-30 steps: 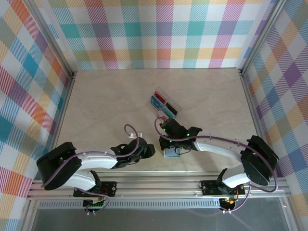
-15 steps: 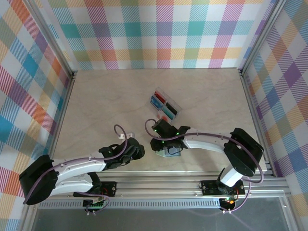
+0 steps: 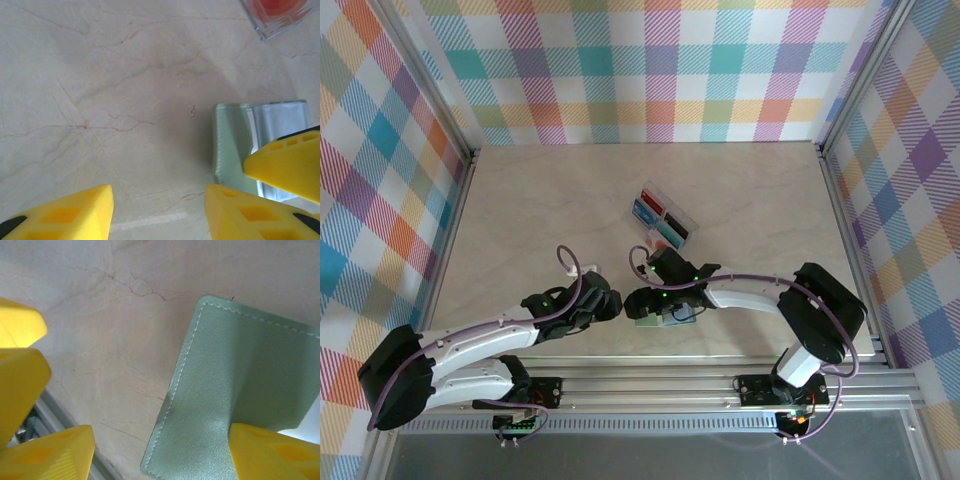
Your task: Put the credit cards into the card holder
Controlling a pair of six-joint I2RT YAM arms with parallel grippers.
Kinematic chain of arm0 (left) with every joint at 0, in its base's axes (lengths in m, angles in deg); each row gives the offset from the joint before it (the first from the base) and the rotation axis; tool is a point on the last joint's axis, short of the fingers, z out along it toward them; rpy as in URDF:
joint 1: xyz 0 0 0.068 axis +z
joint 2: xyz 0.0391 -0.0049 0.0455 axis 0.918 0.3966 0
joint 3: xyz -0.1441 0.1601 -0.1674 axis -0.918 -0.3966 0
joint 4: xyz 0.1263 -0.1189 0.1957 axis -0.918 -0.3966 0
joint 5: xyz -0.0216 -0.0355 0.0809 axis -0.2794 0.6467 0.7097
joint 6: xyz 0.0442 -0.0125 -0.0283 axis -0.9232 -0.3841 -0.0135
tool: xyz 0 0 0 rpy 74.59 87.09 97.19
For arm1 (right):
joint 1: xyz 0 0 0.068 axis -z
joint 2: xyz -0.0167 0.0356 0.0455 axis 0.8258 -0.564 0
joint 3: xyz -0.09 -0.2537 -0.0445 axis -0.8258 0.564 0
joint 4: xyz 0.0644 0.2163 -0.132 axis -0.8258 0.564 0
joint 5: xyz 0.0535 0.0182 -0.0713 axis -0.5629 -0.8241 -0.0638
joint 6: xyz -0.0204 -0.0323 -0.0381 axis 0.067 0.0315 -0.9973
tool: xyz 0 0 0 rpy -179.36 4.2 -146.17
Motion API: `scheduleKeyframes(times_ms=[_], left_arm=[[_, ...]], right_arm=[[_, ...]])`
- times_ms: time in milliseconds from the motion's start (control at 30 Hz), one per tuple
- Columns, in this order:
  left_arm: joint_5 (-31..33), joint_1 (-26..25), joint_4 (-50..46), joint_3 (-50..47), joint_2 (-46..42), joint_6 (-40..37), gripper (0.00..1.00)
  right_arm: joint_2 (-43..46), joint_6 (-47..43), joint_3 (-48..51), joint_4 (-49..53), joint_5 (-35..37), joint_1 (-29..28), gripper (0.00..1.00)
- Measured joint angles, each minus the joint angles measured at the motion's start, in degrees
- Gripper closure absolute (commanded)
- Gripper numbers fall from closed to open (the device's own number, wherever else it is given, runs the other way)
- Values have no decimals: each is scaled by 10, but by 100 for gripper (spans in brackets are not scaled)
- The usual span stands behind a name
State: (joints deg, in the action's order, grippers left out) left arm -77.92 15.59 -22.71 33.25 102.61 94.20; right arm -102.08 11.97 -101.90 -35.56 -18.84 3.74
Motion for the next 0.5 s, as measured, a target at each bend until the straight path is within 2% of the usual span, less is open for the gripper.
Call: scheduleKeyframes(times_ms=[133, 300, 400, 500], left_arm=[[-24, 12, 4, 19, 14, -12, 56], [-61, 37, 29, 50, 56, -21, 72], [-81, 47, 44, 64, 88, -26, 81], [-101, 56, 61, 77, 125, -27, 85]], right_arm=[[0, 17, 28, -39, -52, 19, 29], [1, 40, 48, -70, -90, 36, 39], [3, 52, 60, -87, -101, 44, 53], [3, 64, 73, -99, -106, 52, 69]])
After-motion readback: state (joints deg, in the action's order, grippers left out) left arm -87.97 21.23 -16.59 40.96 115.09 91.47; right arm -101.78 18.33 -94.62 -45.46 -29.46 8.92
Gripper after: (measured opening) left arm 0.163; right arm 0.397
